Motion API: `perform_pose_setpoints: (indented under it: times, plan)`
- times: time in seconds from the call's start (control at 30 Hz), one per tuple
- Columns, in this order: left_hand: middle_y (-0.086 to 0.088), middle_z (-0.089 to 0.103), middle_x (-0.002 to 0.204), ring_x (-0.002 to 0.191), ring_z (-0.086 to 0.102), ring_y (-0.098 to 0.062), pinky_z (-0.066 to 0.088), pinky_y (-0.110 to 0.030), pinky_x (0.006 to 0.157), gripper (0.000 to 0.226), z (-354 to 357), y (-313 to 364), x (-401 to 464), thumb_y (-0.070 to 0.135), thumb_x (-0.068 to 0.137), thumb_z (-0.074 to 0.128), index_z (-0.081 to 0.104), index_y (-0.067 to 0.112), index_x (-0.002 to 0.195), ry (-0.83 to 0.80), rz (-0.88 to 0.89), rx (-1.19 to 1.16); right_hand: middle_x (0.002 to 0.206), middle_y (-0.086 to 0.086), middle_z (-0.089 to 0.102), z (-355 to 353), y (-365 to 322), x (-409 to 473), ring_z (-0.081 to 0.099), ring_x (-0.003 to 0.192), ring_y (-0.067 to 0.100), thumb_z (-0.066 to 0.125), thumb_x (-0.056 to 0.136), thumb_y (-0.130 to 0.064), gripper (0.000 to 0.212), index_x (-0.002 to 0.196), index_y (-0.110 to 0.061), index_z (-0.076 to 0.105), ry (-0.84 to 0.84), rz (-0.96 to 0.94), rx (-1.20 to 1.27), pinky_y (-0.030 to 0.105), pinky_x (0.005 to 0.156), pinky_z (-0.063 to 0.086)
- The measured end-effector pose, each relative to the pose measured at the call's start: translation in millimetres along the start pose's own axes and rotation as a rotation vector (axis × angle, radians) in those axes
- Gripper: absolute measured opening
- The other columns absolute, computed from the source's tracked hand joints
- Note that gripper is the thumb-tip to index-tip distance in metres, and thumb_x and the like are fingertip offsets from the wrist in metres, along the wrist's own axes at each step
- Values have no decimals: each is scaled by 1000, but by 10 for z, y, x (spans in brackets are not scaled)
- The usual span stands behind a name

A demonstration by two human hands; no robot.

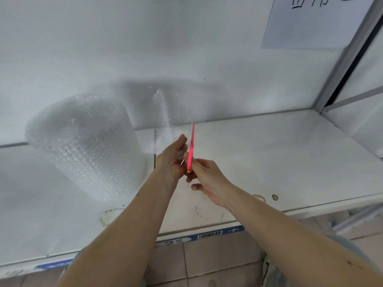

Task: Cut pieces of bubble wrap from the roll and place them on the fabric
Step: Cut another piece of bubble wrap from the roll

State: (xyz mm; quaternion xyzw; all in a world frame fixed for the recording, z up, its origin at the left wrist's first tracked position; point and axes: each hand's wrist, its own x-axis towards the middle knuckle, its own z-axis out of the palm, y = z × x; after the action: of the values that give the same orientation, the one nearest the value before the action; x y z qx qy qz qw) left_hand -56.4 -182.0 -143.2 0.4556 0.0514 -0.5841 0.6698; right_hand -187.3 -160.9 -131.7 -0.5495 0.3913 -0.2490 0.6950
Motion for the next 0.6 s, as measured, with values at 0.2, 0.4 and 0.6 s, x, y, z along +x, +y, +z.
perform_pose_setpoints:
  times: [0.2, 0.4, 0.6]
  plan:
    - [5, 65, 73, 68, 63, -12, 52, -29, 61, 21, 5, 5, -36, 26, 73, 84, 68, 14, 79, 30, 15, 75, 79, 1, 60, -8, -18, 37, 55, 65, 11, 60, 91, -54, 44, 88, -10, 66, -2, -8, 18, 26, 57, 44]
    - [1, 70, 79, 74, 66, -16, 50, -32, 59, 24, 12, -21, -99, 27, 70, 86, 71, 16, 86, 63, 6, 140, 82, 7, 61, -3, -65, 72, 55, 68, 13, 60, 88, -57, 45, 83, -13, 65, 1, 3, 45, 27, 58, 43]
    - [1, 70, 85, 81, 68, -18, 48, -35, 61, 25, 8, -16, -105, 29, 70, 87, 72, 17, 86, 62, 31, 167, 82, 8, 61, -2, -56, 102, 55, 68, 14, 61, 88, -56, 42, 77, -16, 63, 9, -9, 41, 29, 60, 43]
